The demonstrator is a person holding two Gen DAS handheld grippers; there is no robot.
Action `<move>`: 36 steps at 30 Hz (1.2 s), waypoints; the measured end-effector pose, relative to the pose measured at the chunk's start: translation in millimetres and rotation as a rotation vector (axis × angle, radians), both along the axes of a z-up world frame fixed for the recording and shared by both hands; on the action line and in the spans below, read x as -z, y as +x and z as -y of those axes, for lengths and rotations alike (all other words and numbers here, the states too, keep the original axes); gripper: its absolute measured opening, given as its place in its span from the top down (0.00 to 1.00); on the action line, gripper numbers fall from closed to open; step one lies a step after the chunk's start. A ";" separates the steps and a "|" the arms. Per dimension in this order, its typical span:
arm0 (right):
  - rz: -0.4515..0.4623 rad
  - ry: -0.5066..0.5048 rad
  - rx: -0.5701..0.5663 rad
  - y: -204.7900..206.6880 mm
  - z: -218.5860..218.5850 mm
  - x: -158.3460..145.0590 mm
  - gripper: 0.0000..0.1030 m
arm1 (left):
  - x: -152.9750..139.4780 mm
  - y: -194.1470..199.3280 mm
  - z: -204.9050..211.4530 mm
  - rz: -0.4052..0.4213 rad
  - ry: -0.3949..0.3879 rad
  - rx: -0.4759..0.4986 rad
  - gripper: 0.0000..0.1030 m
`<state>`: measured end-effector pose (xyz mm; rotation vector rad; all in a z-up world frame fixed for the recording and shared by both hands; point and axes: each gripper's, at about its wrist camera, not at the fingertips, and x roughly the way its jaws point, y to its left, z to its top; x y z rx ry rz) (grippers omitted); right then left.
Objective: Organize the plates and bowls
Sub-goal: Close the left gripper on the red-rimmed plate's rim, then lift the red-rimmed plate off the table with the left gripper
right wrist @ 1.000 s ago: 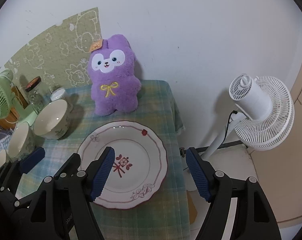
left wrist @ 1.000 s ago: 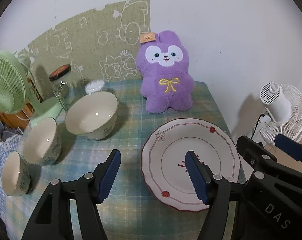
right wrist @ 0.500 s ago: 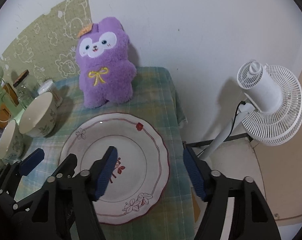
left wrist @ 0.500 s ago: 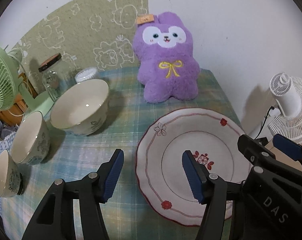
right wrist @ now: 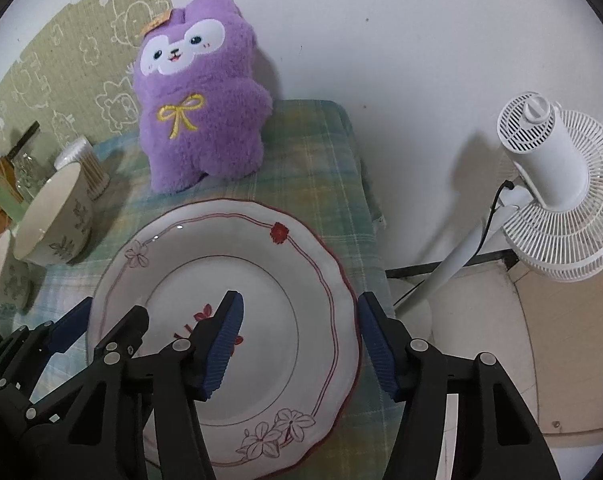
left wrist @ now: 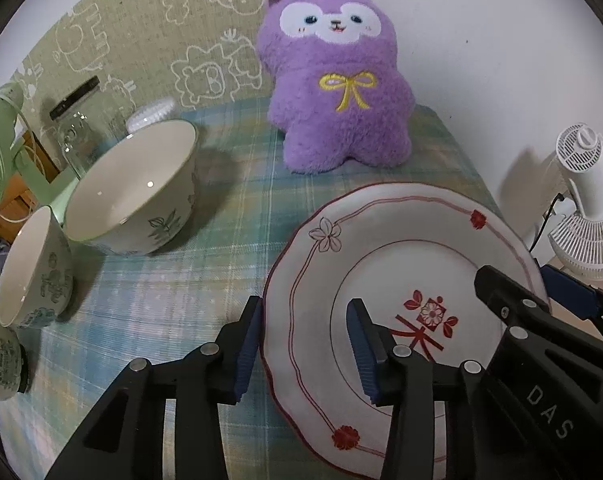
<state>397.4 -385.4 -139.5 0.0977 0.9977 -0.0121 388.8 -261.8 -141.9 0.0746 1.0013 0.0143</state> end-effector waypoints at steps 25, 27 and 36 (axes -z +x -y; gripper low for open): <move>-0.064 -0.045 0.012 7.5 1.2 17.0 0.56 | 7.8 9.1 -3.9 -0.029 0.001 0.013 0.63; -0.071 -0.049 0.011 7.1 1.7 16.1 0.60 | 6.6 7.9 -4.3 -0.035 0.004 0.016 0.63; -0.072 -0.066 0.003 -4.9 -4.1 6.2 0.62 | -4.6 -7.6 -8.5 -0.013 0.037 0.069 0.64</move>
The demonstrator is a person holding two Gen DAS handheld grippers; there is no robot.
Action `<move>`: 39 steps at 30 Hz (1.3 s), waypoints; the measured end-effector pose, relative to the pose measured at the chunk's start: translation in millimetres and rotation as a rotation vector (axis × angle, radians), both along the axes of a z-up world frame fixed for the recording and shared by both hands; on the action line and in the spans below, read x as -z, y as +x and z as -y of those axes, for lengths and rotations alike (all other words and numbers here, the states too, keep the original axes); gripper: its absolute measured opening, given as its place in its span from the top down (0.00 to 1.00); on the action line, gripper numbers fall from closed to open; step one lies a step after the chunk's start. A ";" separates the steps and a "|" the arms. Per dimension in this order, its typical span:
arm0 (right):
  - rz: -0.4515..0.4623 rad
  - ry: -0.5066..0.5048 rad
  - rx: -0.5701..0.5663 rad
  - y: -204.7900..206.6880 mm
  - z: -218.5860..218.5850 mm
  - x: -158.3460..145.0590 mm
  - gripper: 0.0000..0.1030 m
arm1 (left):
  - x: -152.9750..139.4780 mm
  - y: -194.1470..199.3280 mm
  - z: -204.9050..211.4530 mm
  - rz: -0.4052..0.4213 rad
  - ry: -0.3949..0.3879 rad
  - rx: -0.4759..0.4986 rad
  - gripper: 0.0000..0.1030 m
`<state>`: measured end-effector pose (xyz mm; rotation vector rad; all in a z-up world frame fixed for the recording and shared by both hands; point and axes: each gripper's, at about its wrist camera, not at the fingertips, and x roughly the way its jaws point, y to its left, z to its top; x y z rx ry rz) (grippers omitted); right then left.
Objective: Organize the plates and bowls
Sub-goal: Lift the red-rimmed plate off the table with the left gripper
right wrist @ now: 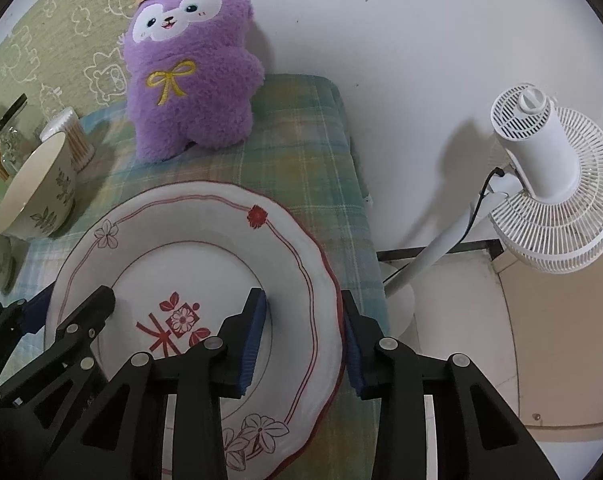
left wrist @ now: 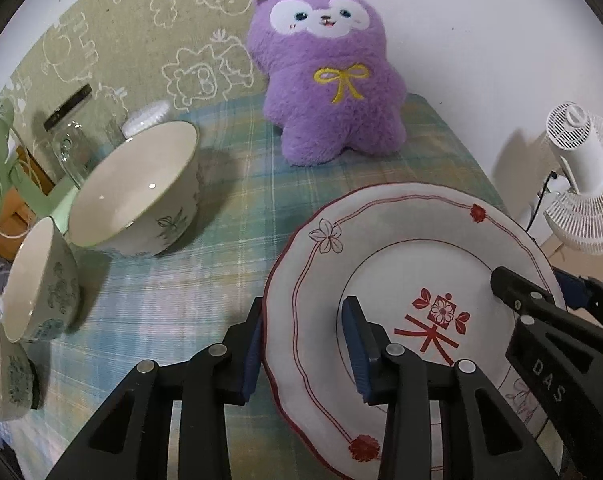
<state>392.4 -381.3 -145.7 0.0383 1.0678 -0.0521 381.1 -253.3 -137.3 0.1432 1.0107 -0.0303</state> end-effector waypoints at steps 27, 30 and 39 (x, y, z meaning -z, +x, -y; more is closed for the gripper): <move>0.028 -0.047 0.013 -72.1 -39.9 -47.7 0.62 | -38.5 -65.8 -36.0 0.044 -0.018 0.026 0.64; 0.039 -0.053 0.023 -81.8 -44.7 -56.3 0.62 | -46.2 -74.1 -39.9 0.056 -0.020 0.034 0.64; 0.070 -0.064 0.040 -109.6 -62.6 -80.2 0.62 | -69.0 -99.5 -56.1 0.083 -0.027 0.054 0.64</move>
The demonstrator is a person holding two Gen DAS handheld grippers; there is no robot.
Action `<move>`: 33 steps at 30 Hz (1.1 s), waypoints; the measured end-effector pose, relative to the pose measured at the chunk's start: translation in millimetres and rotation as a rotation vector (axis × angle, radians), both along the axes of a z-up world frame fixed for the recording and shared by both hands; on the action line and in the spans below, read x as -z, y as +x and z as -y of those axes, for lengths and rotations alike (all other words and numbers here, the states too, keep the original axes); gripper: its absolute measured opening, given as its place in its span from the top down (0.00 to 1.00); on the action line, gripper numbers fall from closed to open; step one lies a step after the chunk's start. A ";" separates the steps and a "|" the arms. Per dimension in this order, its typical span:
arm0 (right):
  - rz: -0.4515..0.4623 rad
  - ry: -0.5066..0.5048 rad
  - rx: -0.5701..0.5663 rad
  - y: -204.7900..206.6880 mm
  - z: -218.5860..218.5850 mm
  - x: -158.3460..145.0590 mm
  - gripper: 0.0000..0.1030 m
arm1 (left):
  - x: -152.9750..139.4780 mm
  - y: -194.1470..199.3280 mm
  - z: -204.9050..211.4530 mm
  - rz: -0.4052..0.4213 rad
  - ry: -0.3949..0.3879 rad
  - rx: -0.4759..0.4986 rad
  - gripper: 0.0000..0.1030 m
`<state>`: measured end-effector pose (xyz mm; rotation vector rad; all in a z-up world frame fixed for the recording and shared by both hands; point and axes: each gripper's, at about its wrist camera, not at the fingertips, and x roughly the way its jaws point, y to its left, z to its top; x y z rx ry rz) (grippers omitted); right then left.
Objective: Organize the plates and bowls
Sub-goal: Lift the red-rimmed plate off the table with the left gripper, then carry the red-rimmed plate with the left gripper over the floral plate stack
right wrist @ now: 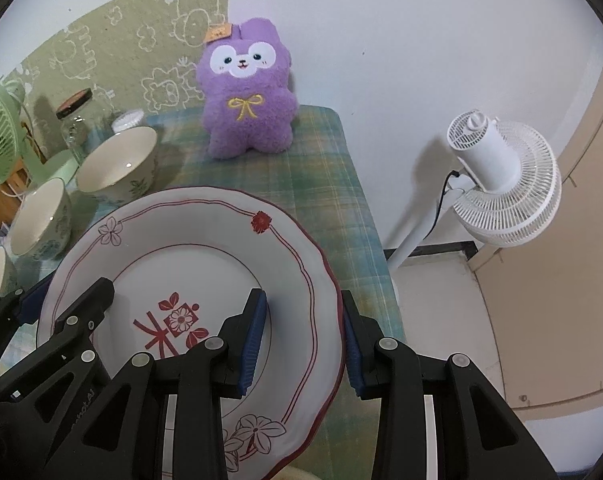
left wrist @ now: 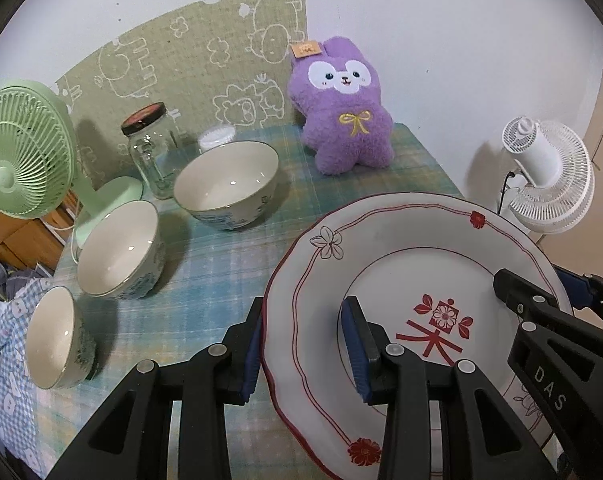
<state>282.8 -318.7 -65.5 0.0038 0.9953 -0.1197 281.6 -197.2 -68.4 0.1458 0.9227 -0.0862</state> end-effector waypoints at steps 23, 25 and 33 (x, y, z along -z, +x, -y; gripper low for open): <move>0.080 -0.042 0.111 -78.4 -32.3 -52.2 0.62 | -45.5 -63.2 -25.6 0.095 0.001 0.083 0.64; 0.084 -0.052 0.126 -85.0 -33.7 -55.0 0.62 | -46.4 -69.1 -27.1 0.098 -0.006 0.099 0.64; 0.097 -0.068 0.172 -117.8 -40.2 -57.7 0.62 | -45.2 -91.2 -34.3 0.083 -0.030 0.146 0.64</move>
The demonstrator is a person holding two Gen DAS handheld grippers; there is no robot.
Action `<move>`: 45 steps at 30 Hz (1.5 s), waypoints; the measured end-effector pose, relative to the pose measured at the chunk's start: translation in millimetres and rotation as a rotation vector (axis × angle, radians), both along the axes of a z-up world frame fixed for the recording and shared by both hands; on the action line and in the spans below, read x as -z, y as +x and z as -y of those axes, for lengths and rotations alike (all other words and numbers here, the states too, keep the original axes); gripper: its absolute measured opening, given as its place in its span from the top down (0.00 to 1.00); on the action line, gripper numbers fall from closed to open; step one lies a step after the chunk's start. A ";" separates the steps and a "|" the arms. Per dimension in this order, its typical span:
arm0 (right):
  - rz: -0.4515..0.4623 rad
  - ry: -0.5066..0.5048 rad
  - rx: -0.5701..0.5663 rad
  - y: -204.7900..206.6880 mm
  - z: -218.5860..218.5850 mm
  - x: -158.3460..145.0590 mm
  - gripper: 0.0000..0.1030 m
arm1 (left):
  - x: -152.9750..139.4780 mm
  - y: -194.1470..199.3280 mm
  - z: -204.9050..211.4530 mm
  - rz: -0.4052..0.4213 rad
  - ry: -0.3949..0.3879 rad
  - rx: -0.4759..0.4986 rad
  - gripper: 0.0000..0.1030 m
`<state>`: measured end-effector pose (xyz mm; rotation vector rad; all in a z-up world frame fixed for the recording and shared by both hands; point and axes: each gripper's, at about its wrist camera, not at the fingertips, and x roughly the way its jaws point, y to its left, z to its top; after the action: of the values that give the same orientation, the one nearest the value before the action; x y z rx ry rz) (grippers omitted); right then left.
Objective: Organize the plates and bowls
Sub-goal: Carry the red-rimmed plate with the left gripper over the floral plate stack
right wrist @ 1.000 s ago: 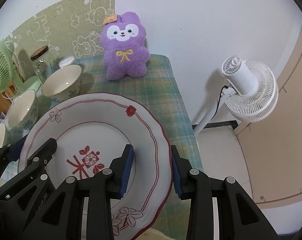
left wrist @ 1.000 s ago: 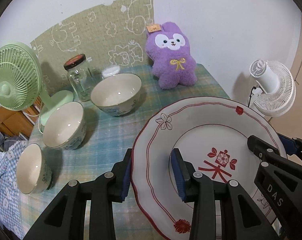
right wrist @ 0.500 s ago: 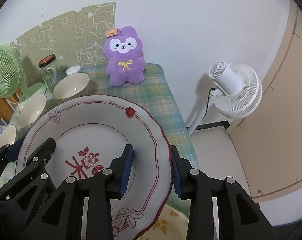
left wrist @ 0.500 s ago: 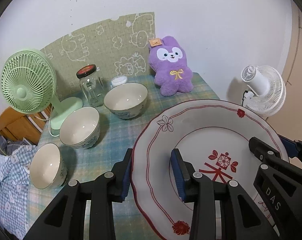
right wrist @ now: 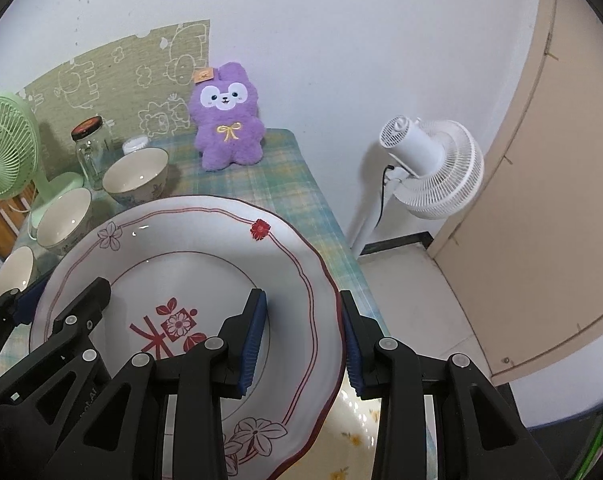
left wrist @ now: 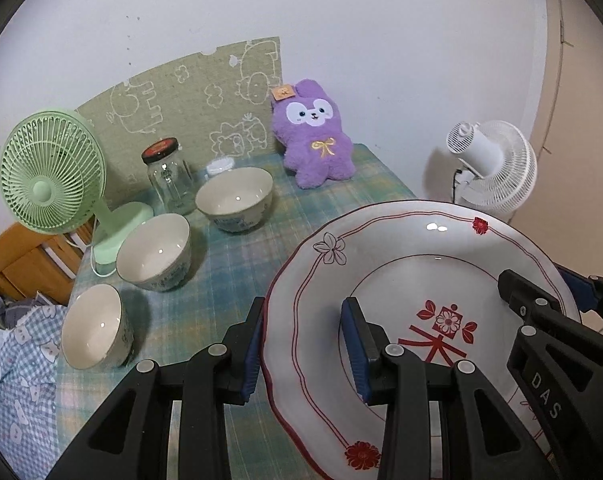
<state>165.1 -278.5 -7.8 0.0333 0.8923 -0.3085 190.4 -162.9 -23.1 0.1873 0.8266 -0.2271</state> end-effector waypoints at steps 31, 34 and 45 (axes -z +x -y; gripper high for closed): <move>-0.144 0.009 -0.182 -56.1 42.8 69.7 0.62 | 72.6 -81.2 35.5 -0.185 -0.018 -0.198 0.64; -0.159 0.017 -0.193 -58.1 43.4 76.8 0.62 | 77.5 -84.1 37.1 -0.197 -0.008 -0.206 0.64; -0.194 0.035 -0.201 -59.2 47.5 94.3 0.62 | 89.4 -87.4 43.2 -0.215 0.023 -0.209 0.64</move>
<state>105.9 -326.0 -102.1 -0.0542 1.0845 -0.1091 103.0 -206.2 -112.6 0.0980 1.0554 -0.0415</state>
